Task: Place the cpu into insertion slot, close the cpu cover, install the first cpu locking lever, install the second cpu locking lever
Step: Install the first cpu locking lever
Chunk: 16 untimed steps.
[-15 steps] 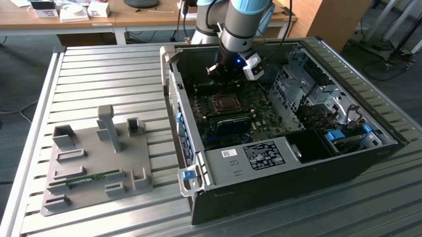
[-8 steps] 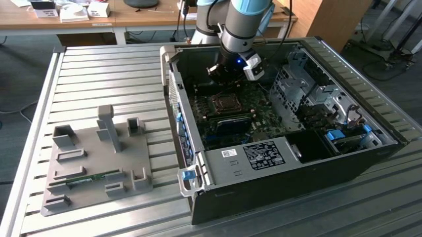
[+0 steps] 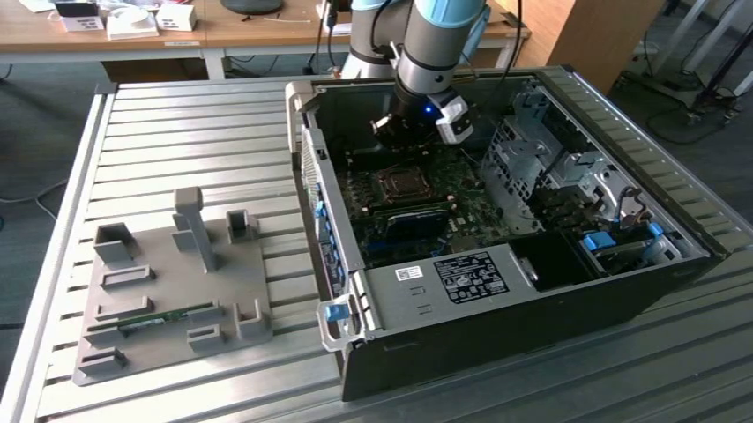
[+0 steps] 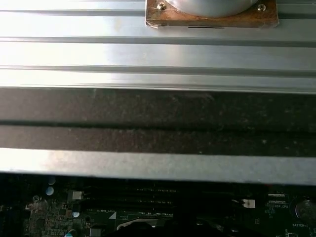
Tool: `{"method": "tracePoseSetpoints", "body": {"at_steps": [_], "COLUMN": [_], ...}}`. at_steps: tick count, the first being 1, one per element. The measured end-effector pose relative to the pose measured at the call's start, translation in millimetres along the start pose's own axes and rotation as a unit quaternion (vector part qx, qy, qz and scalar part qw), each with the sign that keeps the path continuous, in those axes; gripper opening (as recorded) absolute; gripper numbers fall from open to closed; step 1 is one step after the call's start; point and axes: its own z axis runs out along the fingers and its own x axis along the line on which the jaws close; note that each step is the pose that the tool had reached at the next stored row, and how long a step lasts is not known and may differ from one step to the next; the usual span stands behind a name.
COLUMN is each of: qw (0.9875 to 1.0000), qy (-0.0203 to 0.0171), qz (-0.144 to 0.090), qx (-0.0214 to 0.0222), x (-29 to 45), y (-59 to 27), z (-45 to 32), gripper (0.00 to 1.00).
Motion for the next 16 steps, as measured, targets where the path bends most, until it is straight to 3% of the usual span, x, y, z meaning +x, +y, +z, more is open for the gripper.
{"method": "tracePoseSetpoints", "body": {"at_steps": [8,16], "qw": [1.0000,1.0000], "qy": [-0.0001,0.0001], "qz": [0.000,0.000], "qx": [0.0007,0.0057], "x": [-0.4,-0.3], "y": [-0.5,-1.4], "z": [2.6,6.7], "gripper": [0.11,0.11]}}
